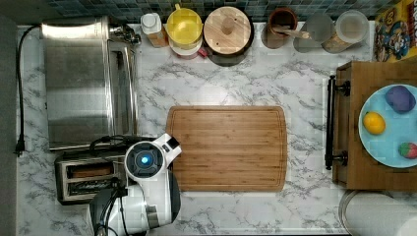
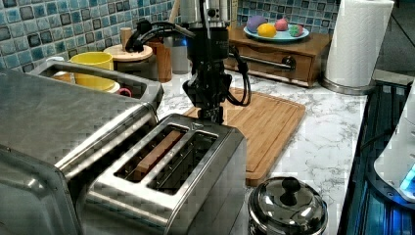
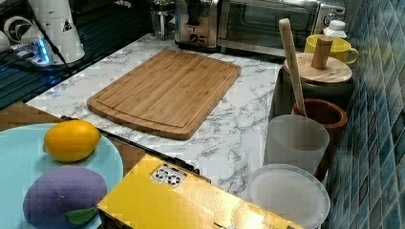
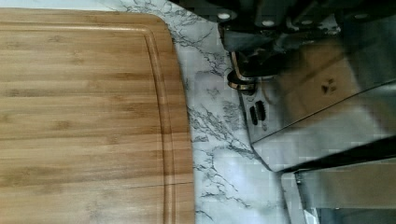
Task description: Turn on the toaster.
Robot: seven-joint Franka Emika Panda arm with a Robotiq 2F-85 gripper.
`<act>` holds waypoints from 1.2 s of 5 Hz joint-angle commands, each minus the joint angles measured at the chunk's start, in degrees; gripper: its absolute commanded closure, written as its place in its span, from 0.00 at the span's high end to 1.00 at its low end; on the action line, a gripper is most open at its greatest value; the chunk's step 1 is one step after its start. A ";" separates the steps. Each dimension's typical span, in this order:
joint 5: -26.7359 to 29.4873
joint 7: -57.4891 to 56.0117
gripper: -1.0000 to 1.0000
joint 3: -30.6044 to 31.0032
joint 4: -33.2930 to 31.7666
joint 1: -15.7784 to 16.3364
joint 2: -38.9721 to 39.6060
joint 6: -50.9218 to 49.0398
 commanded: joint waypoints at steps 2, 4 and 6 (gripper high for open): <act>5.61 -5.81 0.00 2.51 -9.06 2.18 15.61 2.96; 4.56 -5.64 0.00 2.19 -10.00 2.45 15.39 3.05; 4.59 -5.66 0.00 2.07 -9.96 2.58 15.39 3.04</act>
